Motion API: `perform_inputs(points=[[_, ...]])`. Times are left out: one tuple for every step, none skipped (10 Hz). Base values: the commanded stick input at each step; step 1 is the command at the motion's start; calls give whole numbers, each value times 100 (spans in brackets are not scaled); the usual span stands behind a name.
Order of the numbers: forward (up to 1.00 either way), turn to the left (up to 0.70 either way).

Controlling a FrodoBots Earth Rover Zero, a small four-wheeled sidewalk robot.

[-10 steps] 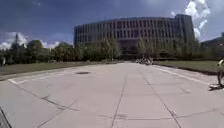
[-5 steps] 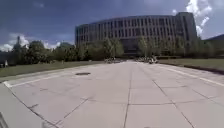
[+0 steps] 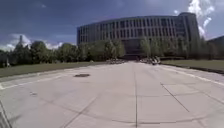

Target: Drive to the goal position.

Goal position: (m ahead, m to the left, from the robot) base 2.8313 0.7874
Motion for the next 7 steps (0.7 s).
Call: perform_inputs(points=[[85, 1], [85, 1], [85, 1], [85, 1], [85, 1], [85, 1], [85, 1]])
